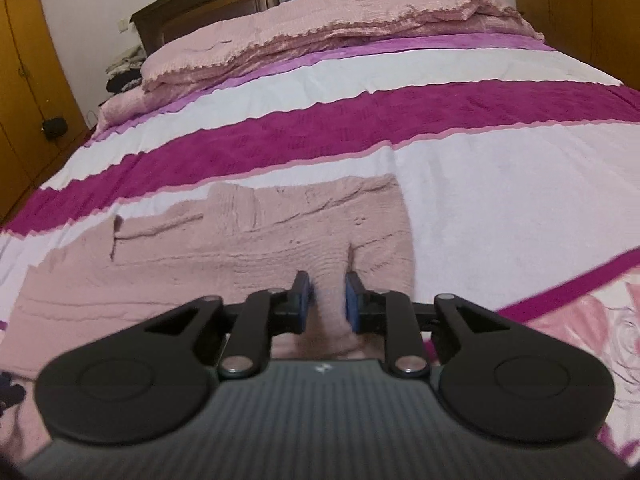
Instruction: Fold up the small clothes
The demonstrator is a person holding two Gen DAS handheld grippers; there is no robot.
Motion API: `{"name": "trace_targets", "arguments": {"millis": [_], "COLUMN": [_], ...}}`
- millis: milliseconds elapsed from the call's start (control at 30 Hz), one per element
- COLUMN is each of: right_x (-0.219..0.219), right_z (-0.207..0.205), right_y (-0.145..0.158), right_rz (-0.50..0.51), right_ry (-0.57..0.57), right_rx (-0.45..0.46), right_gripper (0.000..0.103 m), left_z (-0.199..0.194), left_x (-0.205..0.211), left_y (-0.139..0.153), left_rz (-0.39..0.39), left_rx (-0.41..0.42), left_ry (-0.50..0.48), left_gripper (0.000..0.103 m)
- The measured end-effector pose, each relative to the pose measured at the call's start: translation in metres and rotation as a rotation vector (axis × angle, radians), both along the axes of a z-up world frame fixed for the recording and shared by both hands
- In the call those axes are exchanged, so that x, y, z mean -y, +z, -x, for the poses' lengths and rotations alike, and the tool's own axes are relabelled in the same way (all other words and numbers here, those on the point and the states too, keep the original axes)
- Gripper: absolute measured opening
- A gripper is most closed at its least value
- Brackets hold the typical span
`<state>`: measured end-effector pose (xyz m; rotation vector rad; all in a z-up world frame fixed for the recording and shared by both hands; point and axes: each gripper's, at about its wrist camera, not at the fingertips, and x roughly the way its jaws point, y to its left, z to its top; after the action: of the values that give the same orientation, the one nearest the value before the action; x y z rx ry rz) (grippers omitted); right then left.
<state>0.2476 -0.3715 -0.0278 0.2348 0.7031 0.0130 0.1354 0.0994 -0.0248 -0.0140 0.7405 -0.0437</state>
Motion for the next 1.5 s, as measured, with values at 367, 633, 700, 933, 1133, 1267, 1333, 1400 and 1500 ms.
{"name": "trace_targets", "arguments": {"millis": [367,633,700,933,1133,1267,1333,1400,1500], "right_x": [0.017,0.012,0.011,0.008,-0.006,-0.024,-0.034,-0.047,-0.064], "right_z": [0.070,0.120,0.134,0.187,0.229,0.246,0.252,0.259,0.271], "right_y": [0.066,0.122,0.140,0.211,0.208,0.157,0.126,0.098,0.062], "right_rz": [-0.038,-0.016,0.008,0.140,0.266,0.302,0.317,0.371,0.444], "right_ry": [0.124,0.234,0.262,0.363,0.445,0.492,0.521,0.557,0.616], "right_rx": [0.035,0.058,0.068,0.105,0.066,-0.005,-0.051,-0.078,-0.105], "right_gripper": [0.047,0.047,0.047,0.047,0.060,0.060,0.060,0.060,0.060], "left_z": [0.051,0.102,0.114,0.150,0.176,0.187,0.192,0.197,0.206], "left_x": [-0.007,-0.005,-0.002,0.008,0.016,0.024,0.027,0.030,0.036], "left_y": [0.049,0.093,0.100,0.117,0.107,0.082,0.070,0.060,0.047], "left_rz": [-0.091,-0.114,-0.121,-0.121,-0.129,-0.149,-0.152,-0.163,-0.207], "left_rx": [-0.011,0.017,0.028,0.052,0.017,-0.042,-0.064,-0.081,-0.100], "left_ry": [0.020,-0.019,-0.033,-0.074,-0.128,-0.162,-0.185,-0.215,-0.265], "left_gripper": [0.060,0.062,0.067,0.068,0.069,0.069,0.069,0.069,0.070]}}
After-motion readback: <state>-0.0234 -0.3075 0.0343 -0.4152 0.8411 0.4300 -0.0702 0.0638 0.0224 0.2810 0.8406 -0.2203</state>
